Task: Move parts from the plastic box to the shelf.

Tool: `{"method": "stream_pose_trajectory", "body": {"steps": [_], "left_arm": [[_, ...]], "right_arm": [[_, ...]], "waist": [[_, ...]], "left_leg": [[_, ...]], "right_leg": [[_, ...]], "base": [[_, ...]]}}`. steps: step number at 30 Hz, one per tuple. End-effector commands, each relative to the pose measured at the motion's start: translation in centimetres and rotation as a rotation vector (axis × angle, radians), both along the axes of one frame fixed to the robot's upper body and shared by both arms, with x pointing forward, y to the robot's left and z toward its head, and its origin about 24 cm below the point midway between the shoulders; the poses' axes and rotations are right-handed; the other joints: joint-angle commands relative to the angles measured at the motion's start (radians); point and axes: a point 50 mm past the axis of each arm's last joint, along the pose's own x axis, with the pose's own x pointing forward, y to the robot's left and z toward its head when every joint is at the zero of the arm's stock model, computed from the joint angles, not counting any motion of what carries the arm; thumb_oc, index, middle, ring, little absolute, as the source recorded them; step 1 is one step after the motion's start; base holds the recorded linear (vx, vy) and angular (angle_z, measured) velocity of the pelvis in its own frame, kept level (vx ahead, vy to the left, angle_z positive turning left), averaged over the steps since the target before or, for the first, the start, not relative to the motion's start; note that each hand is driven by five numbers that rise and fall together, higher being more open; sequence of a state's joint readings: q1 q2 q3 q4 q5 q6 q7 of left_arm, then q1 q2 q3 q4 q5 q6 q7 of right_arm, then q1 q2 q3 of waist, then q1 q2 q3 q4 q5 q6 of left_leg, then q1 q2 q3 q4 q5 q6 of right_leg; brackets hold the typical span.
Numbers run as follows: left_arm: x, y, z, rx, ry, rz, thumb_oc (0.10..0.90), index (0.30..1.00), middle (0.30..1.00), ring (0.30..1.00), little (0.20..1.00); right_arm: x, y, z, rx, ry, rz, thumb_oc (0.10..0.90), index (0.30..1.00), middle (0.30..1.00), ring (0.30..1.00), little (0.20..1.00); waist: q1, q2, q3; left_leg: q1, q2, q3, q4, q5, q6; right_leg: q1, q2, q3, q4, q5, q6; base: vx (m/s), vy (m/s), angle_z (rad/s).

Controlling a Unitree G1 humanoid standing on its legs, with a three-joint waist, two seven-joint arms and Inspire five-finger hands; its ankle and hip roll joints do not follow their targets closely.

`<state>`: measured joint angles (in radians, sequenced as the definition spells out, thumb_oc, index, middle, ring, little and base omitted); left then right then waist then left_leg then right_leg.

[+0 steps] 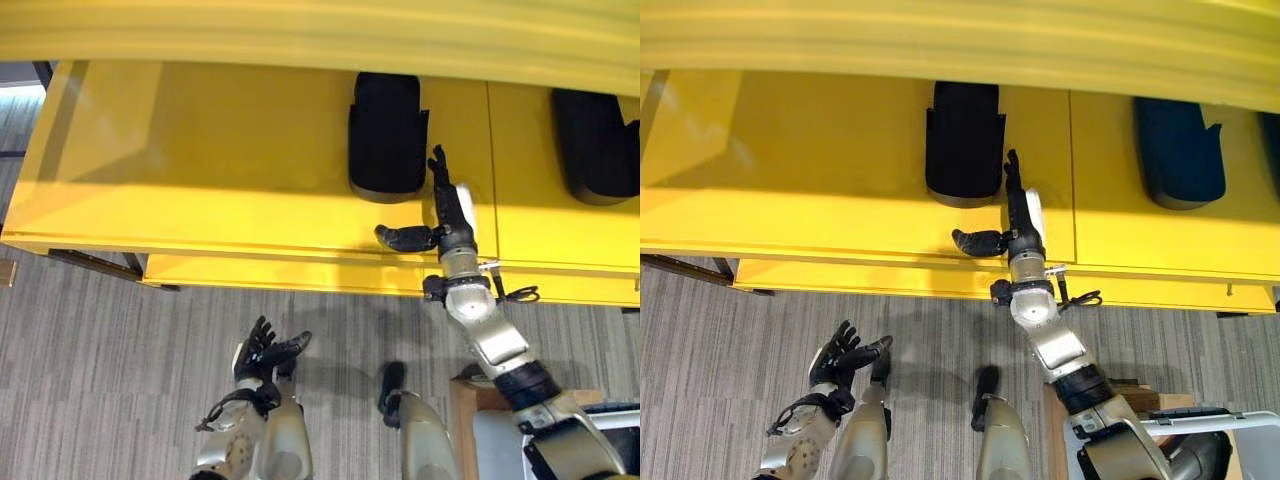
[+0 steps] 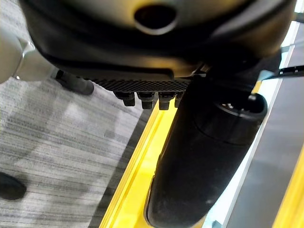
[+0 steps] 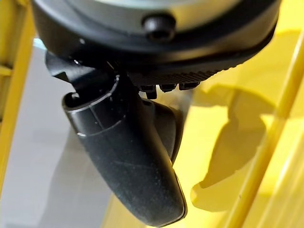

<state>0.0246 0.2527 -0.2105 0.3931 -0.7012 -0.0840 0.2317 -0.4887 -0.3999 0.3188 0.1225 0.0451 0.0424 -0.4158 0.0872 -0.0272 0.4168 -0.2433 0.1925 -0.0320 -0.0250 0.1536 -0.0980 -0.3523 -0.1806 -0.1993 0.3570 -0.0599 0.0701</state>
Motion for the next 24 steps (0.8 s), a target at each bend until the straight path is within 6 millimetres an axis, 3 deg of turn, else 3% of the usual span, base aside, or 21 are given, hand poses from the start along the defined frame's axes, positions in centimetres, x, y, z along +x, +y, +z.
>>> {"method": "stream_pose_trajectory", "body": {"steps": [1, 6, 16, 19, 21, 24], "left_arm": [[0.6, 1.2, 2.3, 0.066, -0.12, 0.02, 0.9, 1.0, 1.0, 1.0, 1.0], [0.8, 1.2, 2.5, 0.082, -0.13, 0.032, 0.9, 1.0, 1.0, 1.0, 1.0], [0.5, 1.9, 2.7, 0.116, -0.137, 0.035, 0.9, 1.0, 1.0, 1.0, 1.0], [0.3, 2.1, 2.7, 0.118, -0.142, 0.035, 0.9, 1.0, 1.0, 1.0, 1.0], [0.1, 2.2, 2.6, 0.11, -0.136, 0.027, 0.9, 1.0, 1.0, 1.0, 1.0], [-0.1, 2.3, 2.7, 0.1, -0.147, 0.016, 0.9, 1.0, 1.0, 1.0, 1.0]], "right_arm": [[-1.7, -1.1, 7.3, -0.106, -0.42, -0.153, 0.9, 1.0, 1.0, 1.0, 1.0], [-3.1, -1.4, 7.5, -0.162, -0.483, -0.195, 0.9, 1.0, 1.0, 1.0, 1.0], [-5.2, -1.9, 4.5, -0.081, -0.374, -0.081, 0.9, 1.0, 1.0, 1.0, 1.0], [-5.8, -2.1, 3.1, 0.022, -0.307, -0.014, 0.9, 1.0, 1.0, 1.0, 1.0], [-6.3, -1.4, 1.5, 0.206, -0.218, 0.112, 0.9, 1.0, 1.0, 1.0, 1.0], [-6.6, -0.9, 0.1, 0.294, -0.132, 0.208, 0.9, 1.0, 1.0, 1.0, 1.0]], "waist": [[0.016, -0.041, -0.035], [-0.001, -0.037, -0.041], [-0.036, -0.033, -0.081], [-0.047, -0.029, -0.104], [-0.061, -0.025, -0.131], [-0.072, -0.02, -0.16]], "left_leg": [[0.136, 0.048, 0.002, -0.061, -0.047, 0.005], [0.141, 0.051, 0.008, -0.06, -0.048, 0.004], [0.164, 0.058, 0.022, -0.062, -0.049, -0.007], [0.174, 0.058, 0.025, -0.062, -0.05, -0.013], [0.189, 0.055, 0.028, -0.062, -0.05, -0.014], [0.209, 0.057, 0.045, -0.062, -0.057, -0.011]], "right_leg": [[0.049, -0.073, 0.049, -0.069, 0.14, 0.063], [0.054, -0.068, 0.055, -0.075, 0.139, 0.064], [0.089, -0.059, 0.066, -0.124, 0.152, 0.068], [0.114, -0.06, 0.066, -0.153, 0.161, 0.07], [0.14, -0.054, 0.078, -0.192, 0.173, 0.072], [0.166, -0.044, 0.103, -0.241, 0.19, 0.073]], "base": [[0.0, 0.0, 0.0], [0.0, 0.0, 0.0], [0.0, 0.001, -0.02], [0.04, 0.014, -0.18], [0.04, 0.034, -0.05], [0.04, 0.041, -0.22]]}}
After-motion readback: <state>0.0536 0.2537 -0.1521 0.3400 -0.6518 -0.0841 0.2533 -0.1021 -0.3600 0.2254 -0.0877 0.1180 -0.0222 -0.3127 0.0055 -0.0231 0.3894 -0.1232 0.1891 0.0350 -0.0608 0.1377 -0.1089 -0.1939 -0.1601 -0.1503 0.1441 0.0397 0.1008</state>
